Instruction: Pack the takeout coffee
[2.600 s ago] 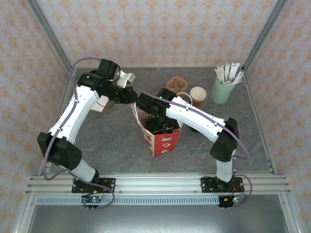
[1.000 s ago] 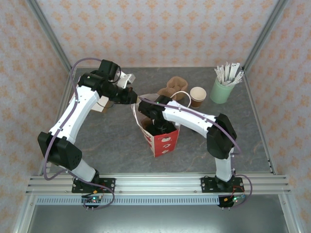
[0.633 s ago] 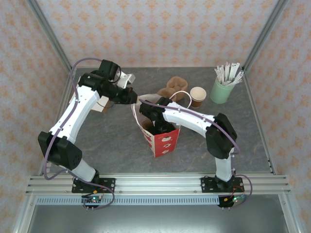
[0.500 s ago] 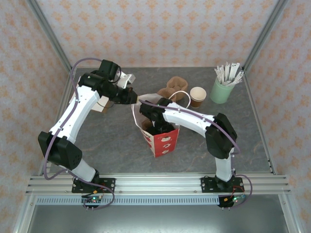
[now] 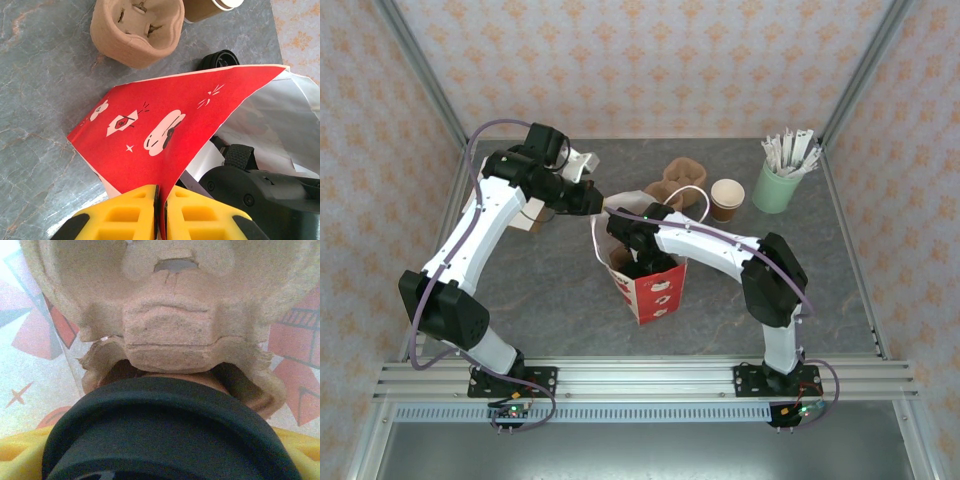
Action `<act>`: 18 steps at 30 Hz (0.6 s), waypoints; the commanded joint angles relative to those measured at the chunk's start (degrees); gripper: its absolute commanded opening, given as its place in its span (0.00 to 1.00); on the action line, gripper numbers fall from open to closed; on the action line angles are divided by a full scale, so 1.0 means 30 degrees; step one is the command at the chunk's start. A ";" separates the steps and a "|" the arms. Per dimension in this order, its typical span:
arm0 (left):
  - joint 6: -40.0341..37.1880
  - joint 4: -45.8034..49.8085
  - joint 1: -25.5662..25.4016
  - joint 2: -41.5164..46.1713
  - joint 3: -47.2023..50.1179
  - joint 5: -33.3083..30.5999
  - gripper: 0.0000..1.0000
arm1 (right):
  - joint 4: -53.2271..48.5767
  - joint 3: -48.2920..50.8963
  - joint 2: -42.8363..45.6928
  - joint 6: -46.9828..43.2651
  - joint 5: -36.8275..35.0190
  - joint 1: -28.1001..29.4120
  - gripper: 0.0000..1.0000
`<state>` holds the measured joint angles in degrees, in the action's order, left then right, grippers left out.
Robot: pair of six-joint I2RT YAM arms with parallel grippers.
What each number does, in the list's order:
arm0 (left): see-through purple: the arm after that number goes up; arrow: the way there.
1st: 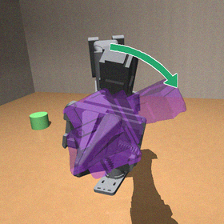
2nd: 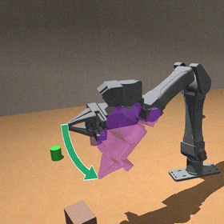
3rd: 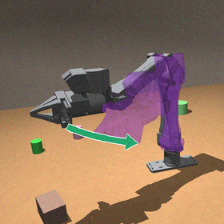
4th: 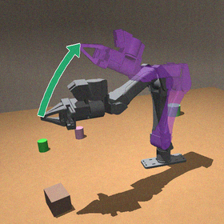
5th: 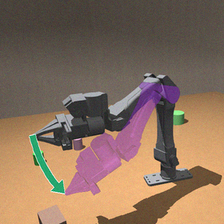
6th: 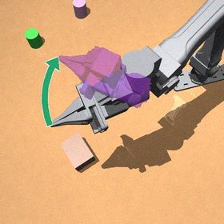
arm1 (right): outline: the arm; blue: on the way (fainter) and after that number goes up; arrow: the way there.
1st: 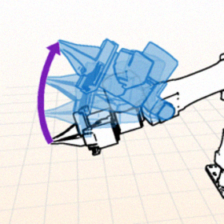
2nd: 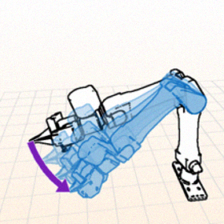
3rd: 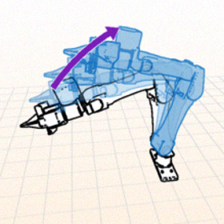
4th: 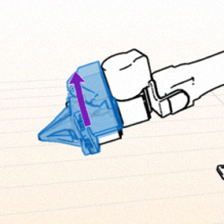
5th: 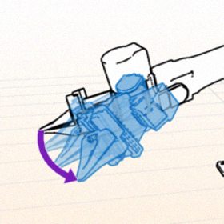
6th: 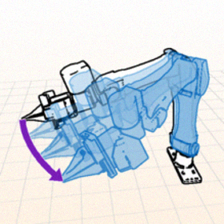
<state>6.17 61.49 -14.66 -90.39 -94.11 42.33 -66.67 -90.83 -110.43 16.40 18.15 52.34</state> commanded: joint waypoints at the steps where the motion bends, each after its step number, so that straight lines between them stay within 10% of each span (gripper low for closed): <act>1: 0.0210 -0.0099 -0.0103 -0.0134 -0.0199 -0.0339 0.13 | -0.0271 0.0944 -0.1216 -0.0627 -0.0572 0.0015 0.87; 18: 0.0313 -0.0064 -0.0116 -0.0192 -0.0255 -0.0456 0.13 | 0.0162 0.0953 -0.0711 -0.0960 -0.0832 0.0015 0.87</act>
<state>6.37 61.52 -14.66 -90.39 -94.11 41.47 -66.04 -90.67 -110.43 15.14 18.06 52.34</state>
